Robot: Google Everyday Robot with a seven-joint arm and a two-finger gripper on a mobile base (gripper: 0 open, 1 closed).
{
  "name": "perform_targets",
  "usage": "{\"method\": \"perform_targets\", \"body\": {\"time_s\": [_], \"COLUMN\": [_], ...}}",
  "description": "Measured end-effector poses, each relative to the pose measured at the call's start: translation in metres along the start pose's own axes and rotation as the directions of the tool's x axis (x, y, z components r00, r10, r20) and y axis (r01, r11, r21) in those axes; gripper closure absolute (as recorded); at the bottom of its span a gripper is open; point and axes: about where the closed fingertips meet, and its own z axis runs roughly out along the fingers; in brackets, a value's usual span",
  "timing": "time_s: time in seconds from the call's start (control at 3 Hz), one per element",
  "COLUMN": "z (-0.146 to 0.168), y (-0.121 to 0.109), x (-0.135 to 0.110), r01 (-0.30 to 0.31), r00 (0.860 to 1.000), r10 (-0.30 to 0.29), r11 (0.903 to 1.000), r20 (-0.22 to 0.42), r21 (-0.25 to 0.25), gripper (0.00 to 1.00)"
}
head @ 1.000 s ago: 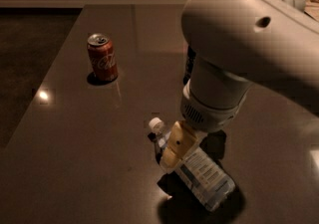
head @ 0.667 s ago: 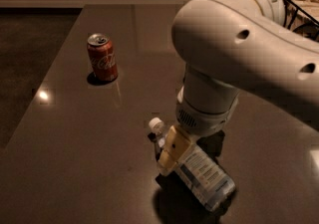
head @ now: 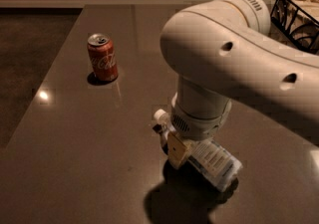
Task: Place blue plastic bottle upright
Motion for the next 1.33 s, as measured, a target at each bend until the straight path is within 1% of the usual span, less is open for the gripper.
{"method": "perform_targets", "body": {"time_s": [0.33, 0.67, 1.0, 1.33], "z": [-0.013, -0.041, -0.075, -0.107], "y": [0.003, 0.004, -0.005, -0.019], "x": [-0.003, -0.008, -0.016, -0.024], "r01": [0.036, 0.096, 0.138, 0.171], "r00": [0.999, 0.995, 0.98, 0.94], "r10": [-0.036, -0.099, -0.157, -0.214], "r11": [0.9984, 0.9889, 0.9779, 0.9691], "r20": [0.007, 0.029, 0.119, 0.266], "r21": [0.044, 0.113, 0.157, 0.178], "gripper": [0.65, 0.88, 1.0, 1.0]}}
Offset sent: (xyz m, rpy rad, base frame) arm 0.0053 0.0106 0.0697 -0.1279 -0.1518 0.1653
